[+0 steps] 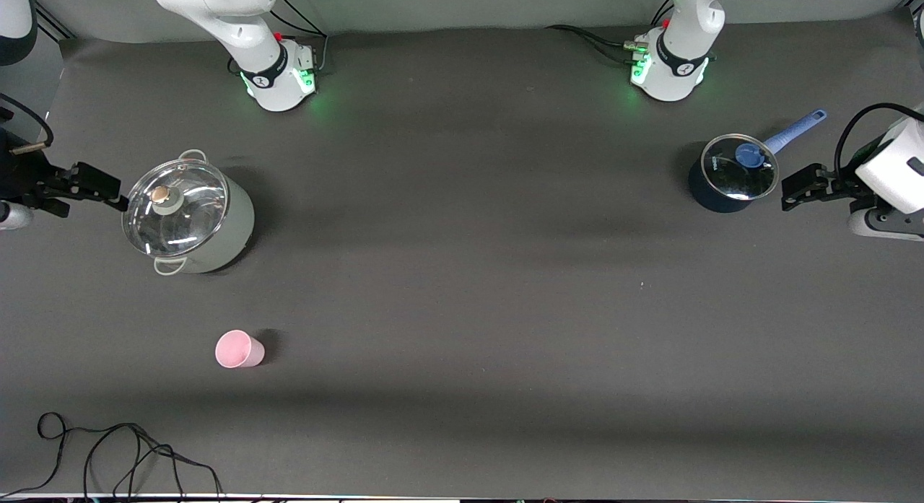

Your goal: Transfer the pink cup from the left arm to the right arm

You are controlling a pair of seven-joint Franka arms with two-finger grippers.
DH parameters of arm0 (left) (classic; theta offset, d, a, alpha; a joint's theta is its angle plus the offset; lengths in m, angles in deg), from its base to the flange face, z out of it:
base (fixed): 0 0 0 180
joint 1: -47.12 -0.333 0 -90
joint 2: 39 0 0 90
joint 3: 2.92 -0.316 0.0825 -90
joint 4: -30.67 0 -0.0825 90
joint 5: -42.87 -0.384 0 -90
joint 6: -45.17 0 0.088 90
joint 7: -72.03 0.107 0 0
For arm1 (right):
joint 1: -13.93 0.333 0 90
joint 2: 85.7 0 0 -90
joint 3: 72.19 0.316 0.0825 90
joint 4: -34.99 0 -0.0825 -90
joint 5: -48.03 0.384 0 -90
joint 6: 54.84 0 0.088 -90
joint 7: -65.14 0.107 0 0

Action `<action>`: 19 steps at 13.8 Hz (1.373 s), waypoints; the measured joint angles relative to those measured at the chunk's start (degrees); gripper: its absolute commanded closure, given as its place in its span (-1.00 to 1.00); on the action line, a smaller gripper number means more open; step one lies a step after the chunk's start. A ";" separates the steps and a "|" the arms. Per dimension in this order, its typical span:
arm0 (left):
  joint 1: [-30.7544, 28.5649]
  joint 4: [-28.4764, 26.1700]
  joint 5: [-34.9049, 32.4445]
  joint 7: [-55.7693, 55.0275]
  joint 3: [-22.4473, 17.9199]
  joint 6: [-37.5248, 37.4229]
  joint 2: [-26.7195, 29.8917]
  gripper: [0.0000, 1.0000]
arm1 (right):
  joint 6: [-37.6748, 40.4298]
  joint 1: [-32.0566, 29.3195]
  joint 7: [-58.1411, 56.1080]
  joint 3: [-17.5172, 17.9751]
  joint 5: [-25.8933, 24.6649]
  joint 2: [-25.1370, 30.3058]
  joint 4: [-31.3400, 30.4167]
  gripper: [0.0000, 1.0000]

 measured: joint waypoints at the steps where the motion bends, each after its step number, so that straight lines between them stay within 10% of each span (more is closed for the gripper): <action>1: 0.00 0.18 0.00 0.00 0.00 -0.40 -0.03 -1.00 | 0.34 0.00 -0.45 0.00 0.00 0.02 0.01 -0.99; 19: -0.39 0.28 -0.02 0.08 -0.06 -0.43 -0.39 -1.00 | 0.52 0.00 -1.09 0.00 -2.18 -0.02 0.00 -0.99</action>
